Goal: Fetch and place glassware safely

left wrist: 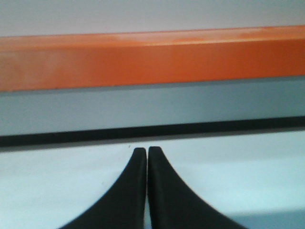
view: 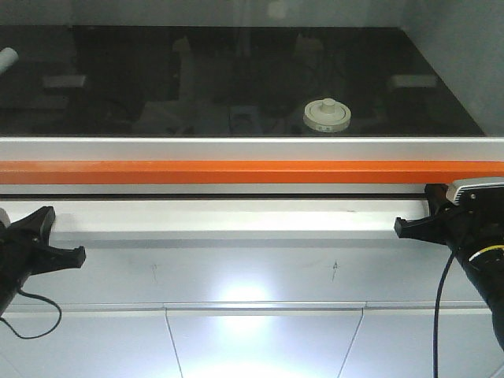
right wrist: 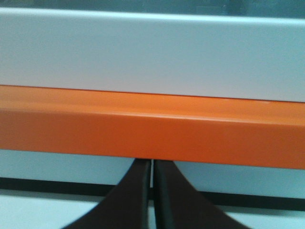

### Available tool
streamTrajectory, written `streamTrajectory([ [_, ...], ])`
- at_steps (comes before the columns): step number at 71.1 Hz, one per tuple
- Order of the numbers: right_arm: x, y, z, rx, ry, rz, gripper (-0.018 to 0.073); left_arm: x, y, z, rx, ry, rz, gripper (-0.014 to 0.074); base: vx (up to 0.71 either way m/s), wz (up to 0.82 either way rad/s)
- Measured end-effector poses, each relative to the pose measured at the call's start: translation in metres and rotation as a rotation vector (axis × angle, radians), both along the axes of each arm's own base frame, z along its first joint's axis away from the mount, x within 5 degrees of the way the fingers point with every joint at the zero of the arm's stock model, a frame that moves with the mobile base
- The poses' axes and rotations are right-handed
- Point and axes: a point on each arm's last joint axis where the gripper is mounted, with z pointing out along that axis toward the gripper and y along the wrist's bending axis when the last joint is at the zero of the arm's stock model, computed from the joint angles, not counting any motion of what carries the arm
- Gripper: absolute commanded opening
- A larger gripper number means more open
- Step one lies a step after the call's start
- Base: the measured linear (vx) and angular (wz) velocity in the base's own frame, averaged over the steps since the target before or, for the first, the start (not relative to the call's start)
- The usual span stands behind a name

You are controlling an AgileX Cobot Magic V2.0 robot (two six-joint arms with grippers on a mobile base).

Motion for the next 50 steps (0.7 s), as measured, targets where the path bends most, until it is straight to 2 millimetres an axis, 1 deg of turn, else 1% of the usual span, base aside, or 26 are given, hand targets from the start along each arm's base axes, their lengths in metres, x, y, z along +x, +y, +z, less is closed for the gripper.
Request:
streamTrajectory([
  [10,0.0,0.0,0.0,0.0,0.0,0.0,-0.0001,0.017,-0.001,0.006,-0.001,-0.041,0.0,-0.0007,0.0,0.0],
  [18,0.0,0.0,0.0,0.0,0.0,-0.002,-0.0001,0.027,-0.001,0.009,-0.002,-0.071,0.0,-0.0007,0.0,0.0],
  [29,0.0,0.0,0.0,-0.003,0.0,-0.003,-0.0001,0.033,-0.001,0.01,-0.001,-0.069,0.0,-0.0007,0.0,0.0],
  [50,0.0,-0.001,0.0,-0.002,-0.002,-0.005,-0.0001,0.036,-0.002,0.011,0.003,-0.067,-0.011,-0.0007,0.0,0.0],
])
